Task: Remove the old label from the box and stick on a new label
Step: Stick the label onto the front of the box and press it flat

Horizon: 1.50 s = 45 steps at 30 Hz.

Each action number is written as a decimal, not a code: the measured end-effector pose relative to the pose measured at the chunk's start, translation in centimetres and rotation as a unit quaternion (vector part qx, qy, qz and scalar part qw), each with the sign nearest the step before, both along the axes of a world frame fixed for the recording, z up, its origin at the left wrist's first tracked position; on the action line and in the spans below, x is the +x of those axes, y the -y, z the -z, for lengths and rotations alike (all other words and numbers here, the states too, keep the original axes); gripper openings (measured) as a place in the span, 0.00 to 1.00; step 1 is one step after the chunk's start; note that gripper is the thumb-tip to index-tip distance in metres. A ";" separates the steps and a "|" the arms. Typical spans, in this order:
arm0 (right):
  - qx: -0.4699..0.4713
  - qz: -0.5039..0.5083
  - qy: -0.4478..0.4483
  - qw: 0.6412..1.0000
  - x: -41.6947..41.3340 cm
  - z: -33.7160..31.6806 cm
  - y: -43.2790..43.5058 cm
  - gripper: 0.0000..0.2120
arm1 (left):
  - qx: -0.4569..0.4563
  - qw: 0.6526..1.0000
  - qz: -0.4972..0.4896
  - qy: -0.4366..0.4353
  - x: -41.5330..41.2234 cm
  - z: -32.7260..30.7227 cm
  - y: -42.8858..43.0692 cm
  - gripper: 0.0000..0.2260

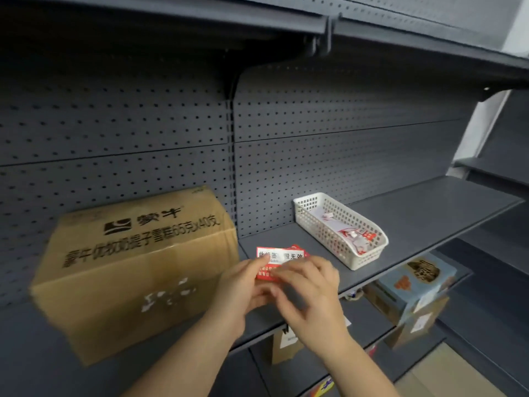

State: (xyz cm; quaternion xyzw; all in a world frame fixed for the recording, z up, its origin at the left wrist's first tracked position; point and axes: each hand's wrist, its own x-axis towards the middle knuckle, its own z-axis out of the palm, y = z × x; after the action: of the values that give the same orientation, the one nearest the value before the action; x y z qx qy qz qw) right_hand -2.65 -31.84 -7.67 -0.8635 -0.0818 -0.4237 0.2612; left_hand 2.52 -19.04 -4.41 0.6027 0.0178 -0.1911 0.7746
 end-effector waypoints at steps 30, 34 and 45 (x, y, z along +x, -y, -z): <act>0.316 -0.209 -0.264 0.887 4.7 2.6 -12.2 0.04 | 0.395 0.870 -0.217 0.199 -3.6 6.0 -15.8 0.13; 0.307 -0.187 -0.256 0.897 5.9 3.3 -12.2 0.04 | 0.570 0.756 -0.202 0.252 -2.7 5.6 -16.1 0.17; 0.260 -0.132 -0.187 0.938 6.8 3.7 -12.6 0.05 | 0.586 0.734 -0.224 0.260 -1.7 6.2 -15.0 0.19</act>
State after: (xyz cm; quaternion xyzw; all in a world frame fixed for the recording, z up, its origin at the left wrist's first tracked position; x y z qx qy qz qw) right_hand 4.18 -19.28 -11.34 -0.8105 -0.0320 -0.2226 0.5408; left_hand 0.85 -4.02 -10.58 0.9419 0.0588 0.2008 0.2627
